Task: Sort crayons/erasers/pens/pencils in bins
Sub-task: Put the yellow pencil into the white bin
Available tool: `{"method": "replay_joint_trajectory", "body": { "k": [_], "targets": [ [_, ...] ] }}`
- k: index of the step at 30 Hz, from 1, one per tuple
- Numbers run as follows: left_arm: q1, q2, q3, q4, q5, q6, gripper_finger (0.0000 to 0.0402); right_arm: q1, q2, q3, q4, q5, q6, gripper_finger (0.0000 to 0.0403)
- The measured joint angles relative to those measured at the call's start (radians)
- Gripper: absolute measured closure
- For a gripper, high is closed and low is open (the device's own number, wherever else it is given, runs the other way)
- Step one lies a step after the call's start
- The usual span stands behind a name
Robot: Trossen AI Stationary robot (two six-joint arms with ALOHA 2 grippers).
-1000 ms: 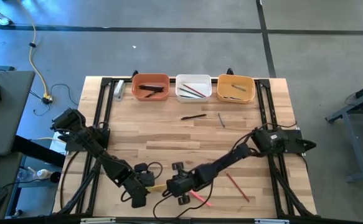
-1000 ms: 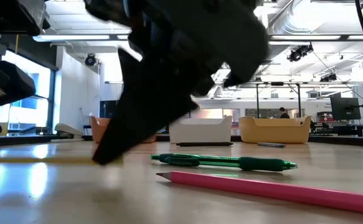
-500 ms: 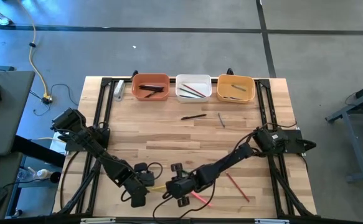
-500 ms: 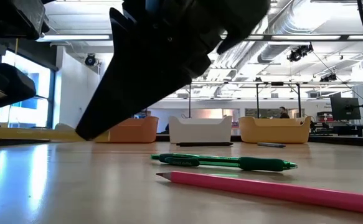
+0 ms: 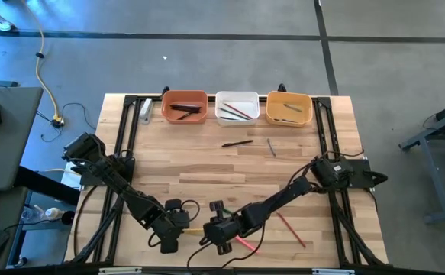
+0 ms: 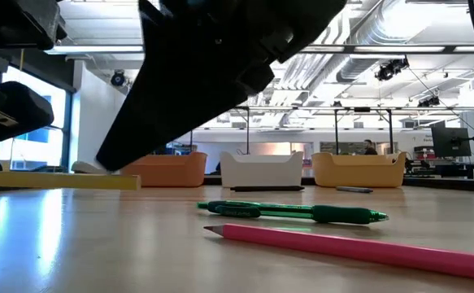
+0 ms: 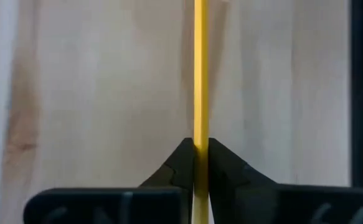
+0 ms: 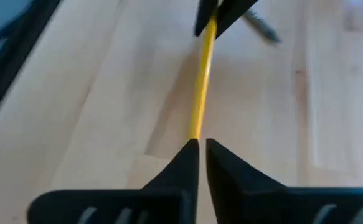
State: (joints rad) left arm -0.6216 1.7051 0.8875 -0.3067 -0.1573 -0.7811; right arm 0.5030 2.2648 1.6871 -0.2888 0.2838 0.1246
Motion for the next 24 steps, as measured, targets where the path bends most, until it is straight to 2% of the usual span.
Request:
{"method": "replay_joint_trajectory", "body": {
  "k": [4,8,11,14,16,18,24],
  "targets": [
    [0.011,-0.016,0.000,-0.072,-0.058,-0.005,0.0397,0.026,-0.054,0.000,-0.068,0.085,-0.012,0.0329],
    [0.051,-0.056,0.000,-0.112,-0.116,0.001,0.0398,0.060,-0.152,0.000,-0.222,0.177,0.000,0.0285],
    [0.105,-0.101,0.000,-0.118,-0.148,0.048,0.0398,0.092,-0.206,0.001,-0.340,0.259,0.005,0.0289],
    [0.179,-0.139,0.000,-0.112,-0.170,0.116,0.0399,0.118,-0.234,-0.035,-0.369,0.288,-0.014,0.0331],
    [0.236,-0.160,0.000,-0.102,-0.197,0.163,0.0399,0.130,-0.264,-0.109,-0.313,0.282,-0.028,0.0373],
    [0.299,-0.173,0.000,-0.067,-0.210,0.213,0.0399,0.132,-0.303,-0.220,-0.196,0.265,-0.029,0.0394],
    [0.528,-0.185,0.000,0.102,-0.175,0.421,0.0398,0.101,-0.479,-0.572,0.223,0.260,-0.093,0.0387]
  ]
}}
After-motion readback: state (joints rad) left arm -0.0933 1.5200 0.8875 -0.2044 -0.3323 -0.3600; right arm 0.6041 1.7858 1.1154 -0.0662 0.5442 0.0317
